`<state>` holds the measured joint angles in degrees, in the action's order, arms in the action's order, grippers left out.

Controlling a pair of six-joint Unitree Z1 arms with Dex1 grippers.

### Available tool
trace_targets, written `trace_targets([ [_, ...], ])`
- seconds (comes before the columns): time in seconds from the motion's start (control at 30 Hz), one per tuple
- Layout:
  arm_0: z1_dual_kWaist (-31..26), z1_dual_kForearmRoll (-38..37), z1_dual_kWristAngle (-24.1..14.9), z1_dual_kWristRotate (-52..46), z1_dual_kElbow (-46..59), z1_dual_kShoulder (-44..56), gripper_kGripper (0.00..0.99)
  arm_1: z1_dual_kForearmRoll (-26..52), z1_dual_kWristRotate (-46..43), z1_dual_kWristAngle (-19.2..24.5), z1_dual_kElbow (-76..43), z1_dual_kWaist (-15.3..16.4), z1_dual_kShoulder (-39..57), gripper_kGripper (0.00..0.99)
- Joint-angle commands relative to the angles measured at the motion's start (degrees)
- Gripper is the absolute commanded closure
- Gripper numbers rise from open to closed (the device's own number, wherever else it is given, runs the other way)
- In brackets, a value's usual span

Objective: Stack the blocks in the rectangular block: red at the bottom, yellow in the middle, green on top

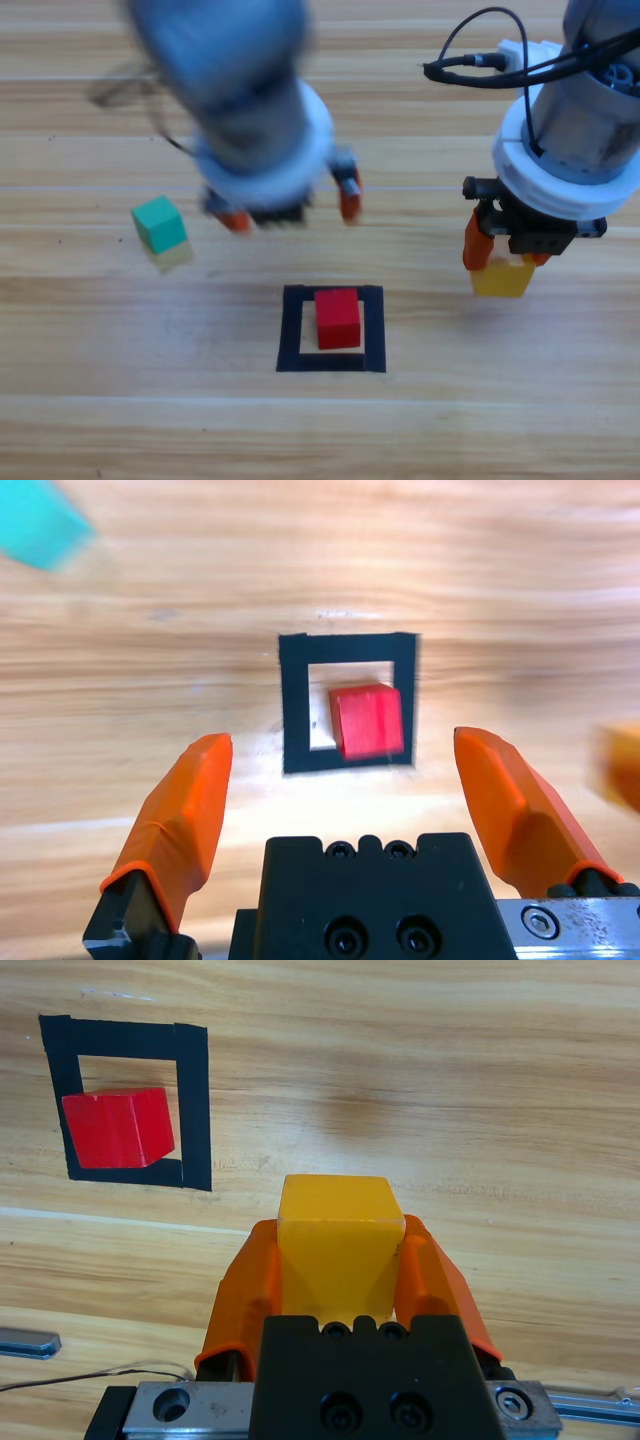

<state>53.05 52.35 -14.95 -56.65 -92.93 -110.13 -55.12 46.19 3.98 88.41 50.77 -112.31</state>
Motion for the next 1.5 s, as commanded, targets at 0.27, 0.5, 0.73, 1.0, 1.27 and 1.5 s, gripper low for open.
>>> trace_targets([
  [0.27, -5.6, 4.2, -1.4, 9.1, 17.3, 32.7, 0.042, -12.2, -1.9, 2.2, 21.0, 5.2, -17.6, 0.786],
  [0.5, -5.7, 4.9, -0.2, 10.1, 23.6, 38.1, 0.042, -12.4, -4.0, 1.7, 27.2, 6.5, -21.1, 0.786],
  [0.73, -5.7, 4.7, 1.3, 9.6, 25.4, 39.6, 0.042, -13.0, -5.7, 1.3, 32.9, 7.7, -24.5, 0.786],
  [1.0, -5.7, 3.3, 2.7, 9.5, 27.2, 39.5, 0.042, -14.9, -5.8, 0.7, 37.5, 8.2, -28.1, 0.786],
  [1.27, -5.7, 1.8, 3.6, 9.4, 28.7, 39.2, 0.044, -15.1, -5.8, 0.4, 38.0, 8.9, -28.5, 0.786],
  [1.5, -5.7, 0.9, 4.0, 9.2, 29.4, 38.2, 0.044, -15.4, -5.3, 0.4, 37.7, 9.9, -29.1, 0.786],
])
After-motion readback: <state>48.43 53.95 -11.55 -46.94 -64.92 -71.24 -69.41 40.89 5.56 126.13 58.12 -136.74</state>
